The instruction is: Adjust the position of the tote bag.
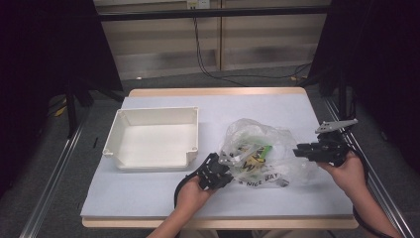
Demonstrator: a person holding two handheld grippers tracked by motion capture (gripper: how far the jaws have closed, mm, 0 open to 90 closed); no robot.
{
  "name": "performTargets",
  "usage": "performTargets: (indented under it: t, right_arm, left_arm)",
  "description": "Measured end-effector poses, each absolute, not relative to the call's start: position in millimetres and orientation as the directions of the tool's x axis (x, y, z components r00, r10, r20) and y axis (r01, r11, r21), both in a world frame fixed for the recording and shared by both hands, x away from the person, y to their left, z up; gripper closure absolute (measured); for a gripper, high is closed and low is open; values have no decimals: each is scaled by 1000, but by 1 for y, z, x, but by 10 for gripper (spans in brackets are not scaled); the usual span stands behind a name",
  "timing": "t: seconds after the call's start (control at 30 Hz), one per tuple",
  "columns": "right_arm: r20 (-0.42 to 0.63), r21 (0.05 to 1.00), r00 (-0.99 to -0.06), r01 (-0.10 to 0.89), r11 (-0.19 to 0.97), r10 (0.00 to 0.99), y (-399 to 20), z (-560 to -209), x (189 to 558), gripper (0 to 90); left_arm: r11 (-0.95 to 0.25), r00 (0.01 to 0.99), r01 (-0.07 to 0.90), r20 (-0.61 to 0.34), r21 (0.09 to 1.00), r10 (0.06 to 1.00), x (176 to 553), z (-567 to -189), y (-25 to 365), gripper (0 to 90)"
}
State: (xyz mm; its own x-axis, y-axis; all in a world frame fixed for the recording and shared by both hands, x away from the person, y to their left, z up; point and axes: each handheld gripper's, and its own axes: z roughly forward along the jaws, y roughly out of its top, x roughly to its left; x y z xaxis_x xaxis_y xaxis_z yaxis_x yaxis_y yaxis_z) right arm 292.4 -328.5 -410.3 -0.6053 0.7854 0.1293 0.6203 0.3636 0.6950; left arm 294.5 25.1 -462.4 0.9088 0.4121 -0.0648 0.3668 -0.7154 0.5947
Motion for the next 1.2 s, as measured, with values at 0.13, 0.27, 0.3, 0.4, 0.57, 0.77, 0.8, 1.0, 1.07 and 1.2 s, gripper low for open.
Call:
performTargets:
  t: [0.13, 0.27, 0.3, 0.4, 0.57, 0.77, 0.8, 1.0, 1.07, 1.2]
  right_arm:
    - [140, 689, -620, 621, 374, 772, -323, -421, 289, 701]
    - [136, 679, -622, 625, 385, 771, -319, -428, 287, 697]
    - [139, 680, -618, 628, 380, 774, -318, -429, 286, 696]
    - [139, 678, -618, 629, 380, 774, -320, -429, 286, 687]
    - [127, 689, -604, 625, 368, 787, -324, -426, 284, 631]
    - [132, 688, -579, 638, 347, 804, -328, -419, 282, 562]
    - [137, 689, -578, 639, 342, 805, -329, -419, 282, 559]
    - [124, 698, -582, 627, 346, 804, -325, -413, 277, 541]
    - [119, 705, -590, 617, 351, 798, -323, -410, 276, 541]
    - [119, 717, -598, 604, 348, 793, -317, -403, 272, 542]
  left_arm:
    - [-713, 906, 373, -67, 594, 418, 295, -462, 26, 900]
    - [-702, 901, 383, -74, 601, 427, 294, -462, 25, 900]
    - [-712, 906, 374, -69, 594, 418, 295, -461, 26, 900]
    - [-715, 907, 369, -62, 593, 416, 295, -461, 26, 900]
    - [-718, 908, 368, -61, 591, 415, 295, -461, 26, 900]
    - [-679, 892, 400, -90, 616, 444, 292, -462, 22, 900]
    - [-681, 893, 399, -92, 613, 441, 292, -462, 22, 900]
    - [-725, 912, 364, -66, 585, 405, 294, -460, 22, 900]
    - [-725, 913, 365, -70, 584, 403, 293, -460, 21, 900]
    - [-730, 917, 357, -71, 583, 391, 293, -459, 21, 900]
